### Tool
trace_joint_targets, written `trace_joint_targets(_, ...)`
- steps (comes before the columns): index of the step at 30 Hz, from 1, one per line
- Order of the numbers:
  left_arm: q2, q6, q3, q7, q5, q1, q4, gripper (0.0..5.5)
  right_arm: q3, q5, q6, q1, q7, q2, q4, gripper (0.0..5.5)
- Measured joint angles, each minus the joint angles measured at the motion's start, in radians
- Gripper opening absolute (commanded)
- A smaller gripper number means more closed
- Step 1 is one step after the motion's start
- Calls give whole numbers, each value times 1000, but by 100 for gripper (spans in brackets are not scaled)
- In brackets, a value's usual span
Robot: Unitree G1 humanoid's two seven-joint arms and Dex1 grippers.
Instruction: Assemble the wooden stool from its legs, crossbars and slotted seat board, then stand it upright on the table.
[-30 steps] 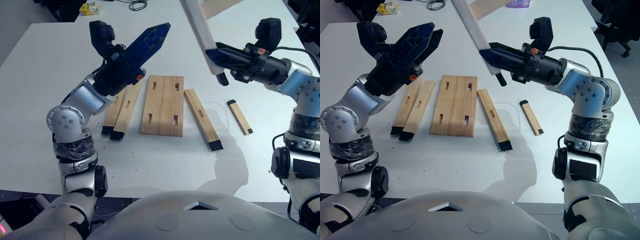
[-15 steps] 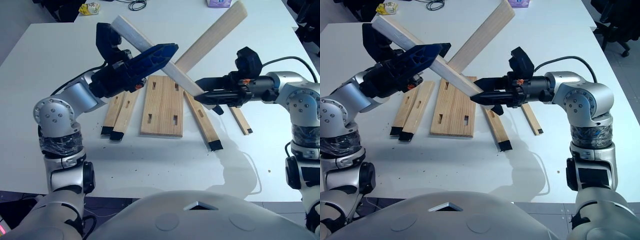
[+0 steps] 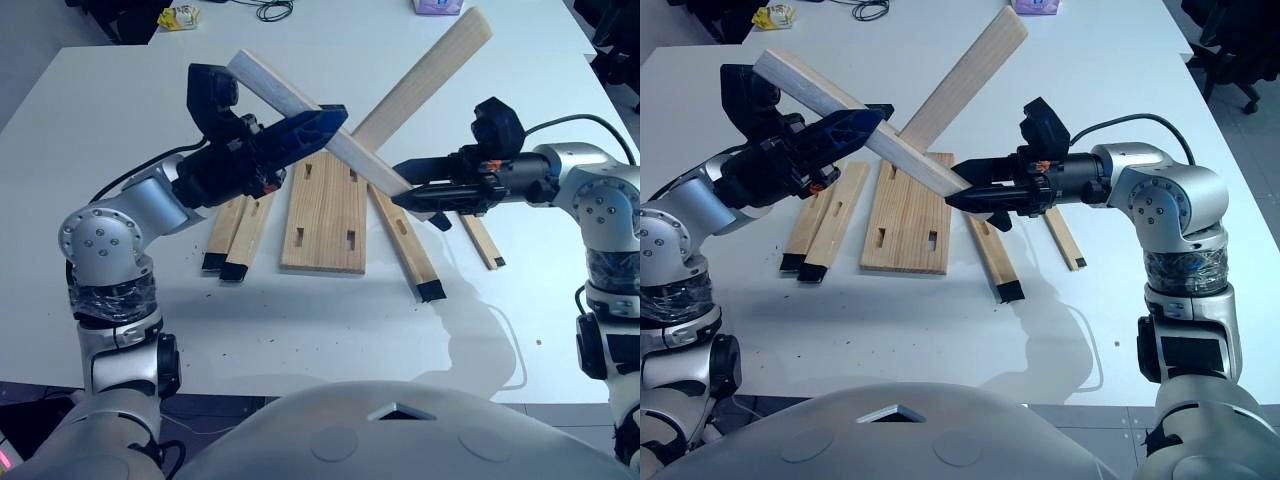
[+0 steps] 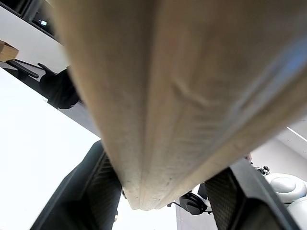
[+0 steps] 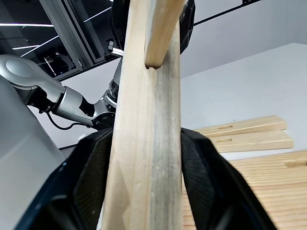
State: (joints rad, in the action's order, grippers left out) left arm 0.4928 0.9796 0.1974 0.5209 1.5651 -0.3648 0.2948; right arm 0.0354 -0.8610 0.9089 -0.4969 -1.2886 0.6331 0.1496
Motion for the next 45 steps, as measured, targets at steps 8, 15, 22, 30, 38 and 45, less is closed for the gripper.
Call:
trace_joint_targets(8,0,-13,1,-10,-1,1,5,226,1,18,-49,8,7,-11,3,213)
trace_joint_targets(15,0,-35,-1,-48,-46,34,-11,208,17,98,-146,16,37,-45,-21,307)
trace_joint_targets(22,-1,-42,-2,-38,-116,36,-27,207,38,125,-155,16,43,-45,-53,406)
trace_joint_targets(30,104,-181,20,154,-415,14,-151,206,42,282,-332,52,-8,42,-187,460)
trace_joint_targets(38,267,-295,-3,447,-646,20,-176,206,-26,369,-511,86,42,54,-302,460)
trace_joint_targets(45,372,-359,-25,656,-751,21,-174,206,-117,370,-547,120,160,34,-306,460)
